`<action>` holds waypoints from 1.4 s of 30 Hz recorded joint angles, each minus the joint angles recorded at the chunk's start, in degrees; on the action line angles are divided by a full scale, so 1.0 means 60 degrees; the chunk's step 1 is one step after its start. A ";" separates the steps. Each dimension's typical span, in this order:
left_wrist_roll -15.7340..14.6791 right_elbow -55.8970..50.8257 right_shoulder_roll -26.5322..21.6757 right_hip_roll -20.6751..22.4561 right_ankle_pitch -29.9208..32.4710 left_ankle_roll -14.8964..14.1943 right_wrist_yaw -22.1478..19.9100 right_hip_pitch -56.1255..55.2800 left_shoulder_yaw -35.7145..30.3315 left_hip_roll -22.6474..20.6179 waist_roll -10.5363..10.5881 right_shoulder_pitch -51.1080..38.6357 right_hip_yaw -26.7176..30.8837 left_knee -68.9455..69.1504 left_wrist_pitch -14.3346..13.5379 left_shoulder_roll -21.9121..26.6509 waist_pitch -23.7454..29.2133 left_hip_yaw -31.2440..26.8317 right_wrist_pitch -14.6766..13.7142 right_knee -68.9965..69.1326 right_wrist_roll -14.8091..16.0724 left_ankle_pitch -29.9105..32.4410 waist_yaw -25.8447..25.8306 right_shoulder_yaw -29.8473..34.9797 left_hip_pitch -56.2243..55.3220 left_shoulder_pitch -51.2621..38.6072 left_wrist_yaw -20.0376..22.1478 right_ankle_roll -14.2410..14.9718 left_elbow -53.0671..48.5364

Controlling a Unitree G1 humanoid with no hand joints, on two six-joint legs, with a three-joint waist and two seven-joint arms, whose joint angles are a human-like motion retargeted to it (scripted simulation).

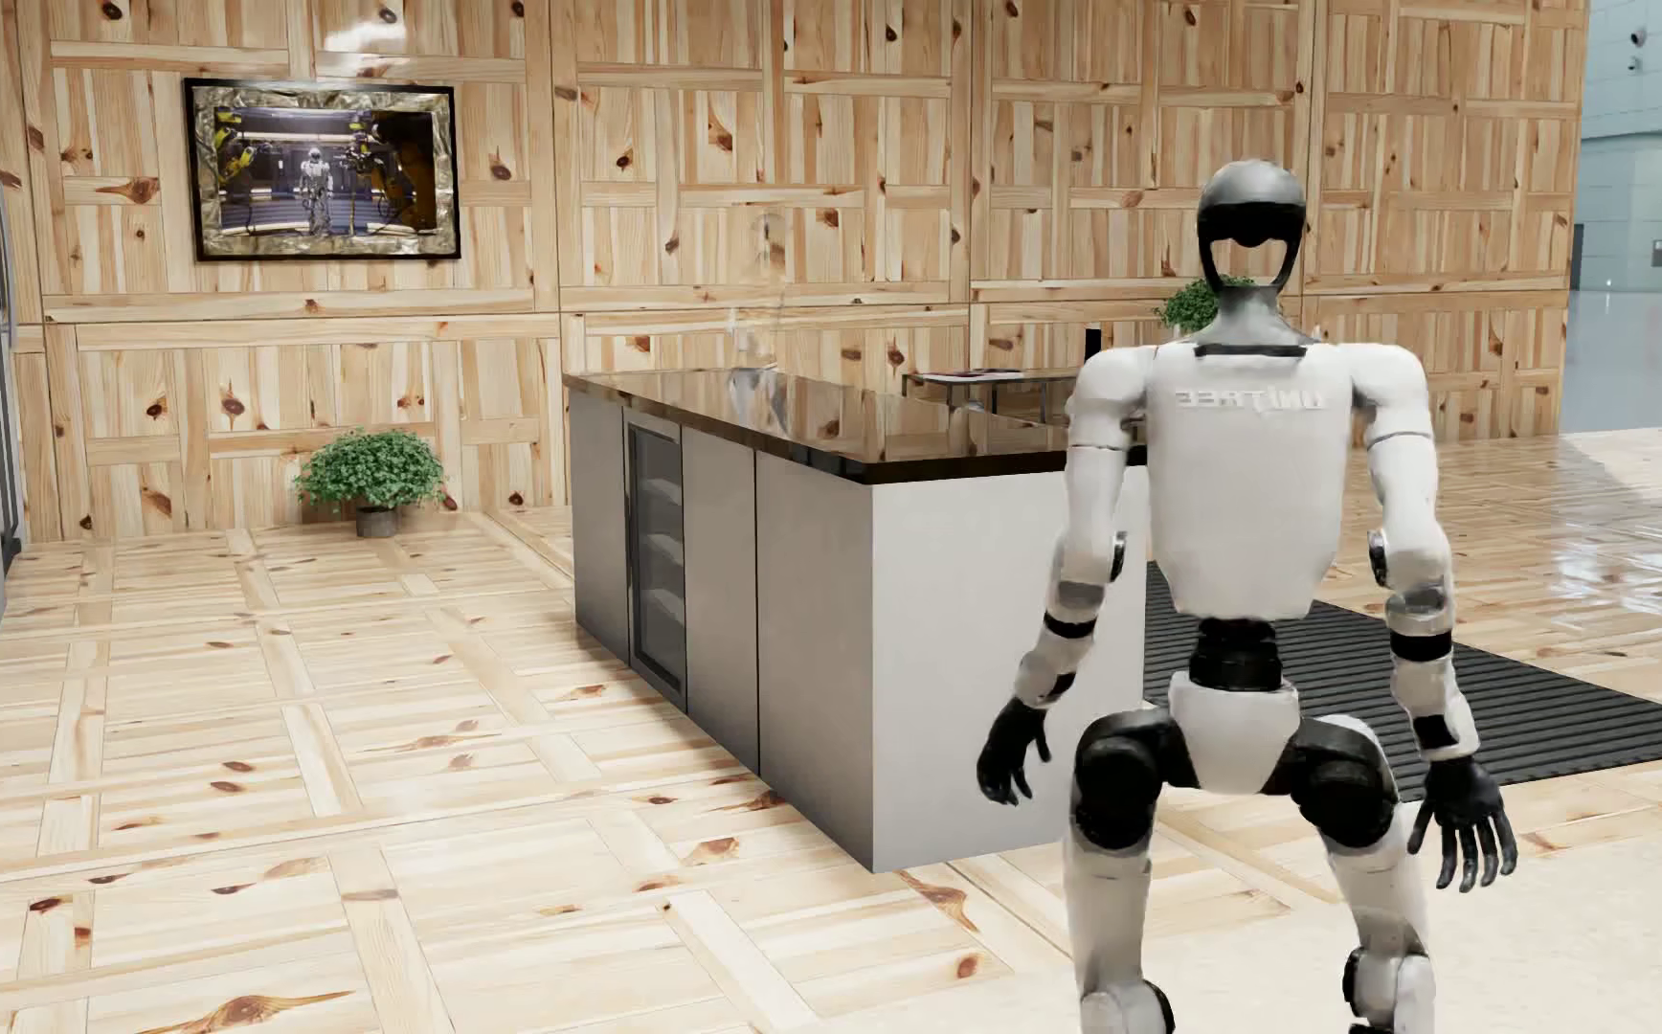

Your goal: Go around counter

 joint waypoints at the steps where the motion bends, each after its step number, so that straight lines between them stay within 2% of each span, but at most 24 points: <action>1: 0.0115 0.0277 -0.0189 0.0493 0.0056 -0.0146 0.0388 -0.1045 -0.0244 -0.0212 0.0031 0.0242 0.0893 -0.0404 -0.0548 0.0440 0.0042 -0.0672 -0.0941 0.0010 -0.0695 0.0031 -0.0157 0.0073 0.0245 -0.0024 -0.0258 0.0276 -0.0077; 2: 0.0239 0.0472 -0.0177 0.1021 0.0282 -0.0302 0.0760 -0.1912 -0.0613 -0.0321 0.0084 0.0430 0.1757 -0.0893 -0.1152 0.0971 0.0077 -0.1268 -0.1363 -0.0507 -0.0985 0.0086 -0.0283 -0.0356 0.0538 0.0095 -0.0475 0.0585 -0.0310; 3: 0.0266 0.0562 -0.0043 0.1612 0.0468 -0.0472 0.0816 -0.2536 -0.0857 -0.0316 0.0157 0.0501 0.2743 -0.1255 -0.1524 0.1455 0.0109 -0.1730 -0.1205 -0.1446 -0.0916 0.0024 -0.0380 -0.1160 0.0815 0.0329 -0.0532 0.1003 -0.0677; 5: -0.0084 0.0683 -0.0051 0.2602 0.0519 -0.0755 0.0343 -0.2789 -0.0862 -0.0027 0.0364 0.0373 0.4513 -0.1138 -0.1713 0.1959 0.0181 -0.2564 -0.0864 -0.4101 -0.1607 -0.0369 -0.0477 -0.1811 0.1144 0.0943 -0.0551 0.1118 -0.1366; 6: -0.0313 0.0715 -0.0148 0.2773 0.0672 -0.0929 0.0017 -0.2563 -0.0697 0.0251 0.0470 0.0251 0.4459 -0.0791 -0.1498 0.2044 0.0211 -0.2895 -0.0670 -0.5131 -0.2342 -0.0617 -0.0453 -0.1728 0.1285 0.1243 -0.0603 0.1651 -0.1545; 7: -0.0422 0.0658 -0.0207 0.3115 0.2108 -0.1103 -0.0380 -0.2121 -0.0550 0.0606 0.0604 0.0089 0.4697 -0.0041 -0.1257 0.2030 0.0234 -0.3248 -0.0575 -0.5355 -0.2949 -0.0623 -0.0426 -0.1612 0.1377 0.1494 -0.0584 0.1747 -0.1643; 9: -0.0472 0.0799 -0.0295 0.3306 0.1334 -0.0333 -0.1016 -0.1555 -0.0120 0.1391 0.0927 -0.0622 0.4105 0.2712 -0.1026 0.1691 0.0393 -0.3654 -0.0317 -0.3944 -0.3818 0.0991 -0.0210 -0.1409 0.0983 0.2128 -0.0159 0.1789 -0.1747; 11: -0.0703 0.1025 -0.0441 0.3417 0.0331 0.0825 -0.1319 -0.0366 0.0398 0.2825 0.1304 -0.1817 0.3232 0.6241 -0.0893 0.0663 0.0494 -0.3473 -0.0601 -0.3681 -0.3886 0.3551 -0.0011 -0.1446 -0.0517 0.2590 0.0208 0.1568 -0.1858; 13: -0.0418 0.0895 -0.0799 0.3450 -0.0007 0.0905 -0.1559 0.1145 0.0248 0.3007 0.1557 -0.3340 0.2734 0.8121 -0.0994 -0.0393 0.0485 -0.3271 -0.0595 -0.4521 -0.4152 0.3120 0.0258 -0.1210 -0.1998 0.3123 -0.0121 0.1507 -0.1722; 15: 0.0344 0.0340 -0.0894 0.3399 -0.0211 0.0338 -0.1972 0.2489 0.0176 0.2436 0.1560 -0.4695 0.2271 0.8500 -0.0994 -0.0965 0.0371 -0.2979 -0.0695 -0.5472 -0.3675 0.3420 0.0514 -0.1312 -0.3448 0.3612 -0.0609 0.1489 -0.1730; 17: 0.0288 -0.0545 -0.0939 0.3354 -0.0562 -0.0279 -0.2466 0.3497 0.0958 0.1934 0.1434 -0.5921 0.1806 0.7336 -0.0786 -0.1518 0.0272 -0.2621 -0.1098 -0.6024 -0.2388 0.3487 0.0723 -0.1425 -0.4601 0.3758 -0.0558 0.1534 -0.1710; 20: 0.0107 -0.1789 -0.1181 0.3556 -0.1218 -0.0577 -0.2503 0.4675 0.1894 0.1599 0.1276 -0.7452 0.1319 0.2886 -0.0656 -0.1640 0.0266 -0.2217 -0.1392 -0.6531 -0.0803 0.3882 0.0928 -0.0726 -0.5325 0.3544 -0.0033 0.1659 -0.1102; 22: 0.0366 -0.2860 -0.1238 0.3748 -0.1496 -0.0318 -0.2771 0.5451 0.1953 0.1106 0.1158 -0.7915 0.1151 -0.1197 -0.0664 -0.1503 0.0332 -0.2624 -0.1482 -0.7005 0.0060 0.3881 0.0963 0.0056 -0.5152 0.3343 0.0227 0.1788 -0.0722; 25: 0.0527 -0.4362 -0.1347 0.3823 -0.1264 -0.0127 -0.2674 0.6456 0.1713 0.1509 0.1027 -0.7557 0.1031 -0.1500 -0.1030 -0.1236 0.0505 -0.0349 -0.1867 -0.6955 0.0878 0.3279 0.0843 0.1206 -0.5241 0.3087 0.0184 0.2209 -0.0579; 27: 0.0555 -0.4839 -0.1546 0.3378 -0.0111 0.1506 -0.2412 0.6794 0.1446 0.1458 0.0823 -0.6674 0.1337 -0.0051 -0.1241 -0.1344 0.0596 -0.0157 -0.1907 -0.6103 0.0532 0.3681 0.0928 0.1929 -0.5188 0.2959 0.0193 0.2588 -0.0752; 28: 0.0599 -0.4831 -0.1586 0.3019 0.0753 0.1818 -0.2352 0.6601 0.1240 0.1353 0.0679 -0.6068 0.1473 0.0682 -0.1361 -0.1435 0.0637 -0.0162 -0.1791 -0.4925 0.0154 0.3750 0.0961 0.2156 -0.5101 0.2891 0.0191 0.2515 -0.0834; 29: 0.0673 -0.4605 -0.1576 0.2544 0.1681 0.1890 -0.2283 0.6018 0.0952 0.1202 0.0513 -0.5429 0.1645 0.1514 -0.1519 -0.1499 0.0683 -0.0163 -0.1566 -0.3035 -0.0331 0.3220 0.0965 0.2268 -0.5058 0.2766 0.0105 0.2553 -0.0854; 31: 0.0953 -0.3338 -0.1271 0.1877 0.3206 0.1835 -0.2110 0.4054 0.0333 0.0492 0.0155 -0.4369 0.2456 0.2075 -0.1734 -0.1467 0.0784 -0.0186 -0.1067 0.0944 -0.1539 0.2137 0.0829 0.2278 -0.4432 0.2346 -0.0138 0.1667 -0.1070; 33: 0.1170 -0.1029 -0.0466 0.2690 0.2055 0.1758 -0.2143 0.1732 -0.0050 -0.0291 -0.0091 -0.3781 0.3802 0.1683 -0.1813 -0.1455 0.0868 -0.0359 -0.0318 0.3495 -0.1932 0.1544 0.0569 0.1841 -0.3431 0.2111 0.0057 0.1465 -0.1903; 35: 0.0619 0.0857 0.0067 0.3634 0.2078 0.1611 -0.1186 -0.0180 -0.0252 -0.0958 -0.0130 -0.3125 0.4547 0.0784 -0.2201 -0.1326 0.0851 -0.0841 0.0324 0.3947 -0.1791 0.1240 0.0330 0.1164 -0.2214 0.1780 0.0342 0.1237 -0.2635; 37: -0.0004 0.1244 0.0229 0.3578 0.2029 0.1452 -0.0343 -0.1523 -0.0786 -0.1440 -0.0059 -0.1952 0.4424 0.0135 -0.2607 -0.0889 0.0798 -0.1709 -0.0260 0.2427 -0.2314 0.0863 0.0079 0.1323 -0.1121 0.1388 0.0278 0.0795 -0.3247; 38: -0.0200 0.0929 0.0364 0.3054 0.1991 0.1386 -0.0492 -0.1967 -0.1175 -0.1634 -0.0028 -0.1214 0.3797 -0.0056 -0.2628 -0.0633 0.0772 -0.2223 -0.0684 0.1024 -0.2452 0.0640 -0.0073 0.1246 -0.0665 0.1086 0.0162 0.0344 -0.3522; 40: -0.0430 0.0282 0.0978 0.2380 0.2169 0.1282 -0.1315 -0.2122 -0.1884 -0.1945 -0.0016 0.0221 0.1941 -0.0365 -0.2649 -0.0212 0.0707 -0.3124 -0.1097 -0.3094 -0.1875 0.0179 -0.0324 0.0521 0.0217 0.0513 0.0026 0.0247 -0.3776; 42: -0.0538 0.0183 0.1424 0.3349 0.2272 0.1167 -0.1466 -0.1988 -0.2238 -0.2086 -0.0029 0.0954 0.1764 -0.1113 -0.2383 -0.0013 0.0652 -0.3547 -0.1254 -0.7721 -0.1252 0.0094 -0.0434 0.0137 0.1377 0.0163 0.0168 0.1431 -0.3535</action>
